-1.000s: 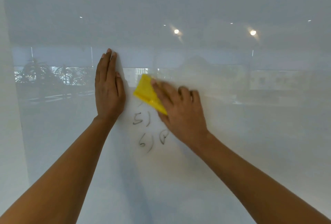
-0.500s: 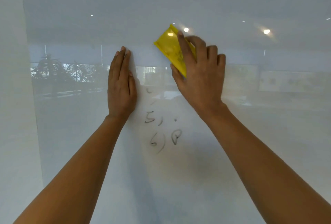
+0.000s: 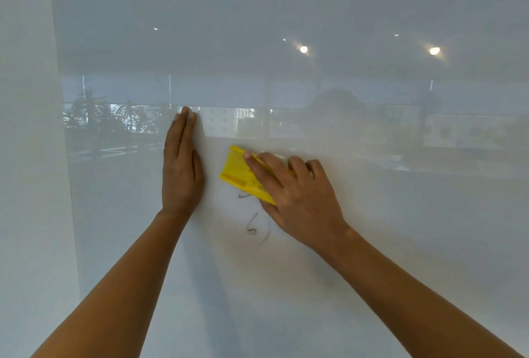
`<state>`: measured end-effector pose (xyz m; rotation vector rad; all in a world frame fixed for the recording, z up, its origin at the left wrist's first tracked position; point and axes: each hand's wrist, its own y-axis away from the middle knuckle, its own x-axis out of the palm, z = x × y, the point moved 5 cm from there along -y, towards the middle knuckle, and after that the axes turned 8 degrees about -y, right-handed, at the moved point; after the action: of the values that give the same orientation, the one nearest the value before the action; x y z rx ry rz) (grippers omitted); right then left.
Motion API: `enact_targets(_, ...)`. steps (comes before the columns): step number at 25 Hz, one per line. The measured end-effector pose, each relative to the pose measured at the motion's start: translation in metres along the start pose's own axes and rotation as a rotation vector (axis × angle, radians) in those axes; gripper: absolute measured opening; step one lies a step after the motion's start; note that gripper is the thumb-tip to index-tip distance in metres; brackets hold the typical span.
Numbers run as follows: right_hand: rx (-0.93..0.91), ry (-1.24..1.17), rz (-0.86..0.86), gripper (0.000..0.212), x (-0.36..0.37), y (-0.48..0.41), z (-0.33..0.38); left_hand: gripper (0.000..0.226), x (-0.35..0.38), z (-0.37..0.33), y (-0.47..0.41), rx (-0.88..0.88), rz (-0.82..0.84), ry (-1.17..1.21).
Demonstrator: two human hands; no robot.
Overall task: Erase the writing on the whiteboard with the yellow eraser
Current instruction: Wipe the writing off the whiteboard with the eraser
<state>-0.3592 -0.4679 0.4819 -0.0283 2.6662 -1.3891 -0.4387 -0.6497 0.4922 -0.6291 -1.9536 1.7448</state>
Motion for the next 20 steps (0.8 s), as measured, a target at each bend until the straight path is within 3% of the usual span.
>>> enact_targets(6,0.436,0.097,-0.171,0.067,-0.016,-0.082,-0.054,0.051,-0.001,0.000,0.003,0.004,0.003,-0.021)
enact_targets(12,0.104,0.025,-0.040,0.069,0.019,-0.014,0.040,0.051,0.000,0.005,0.004,0.001,0.003,-0.015)
enact_targets(16,-0.014,-0.020,0.052,0.072,0.015,0.023,0.044,0.054,-0.001,0.004,0.005,0.002,-0.009,-0.008)
enact_targets(18,0.003,-0.030,0.020,0.071,0.005,0.015,0.016,0.054,-0.002,0.004,0.004,0.007,-0.013,-0.013)
enact_targets(20,0.197,-0.005,-0.106,0.066,-0.011,-0.004,-0.028,0.055,-0.002,0.004,0.005,-0.002,-0.022,-0.021)
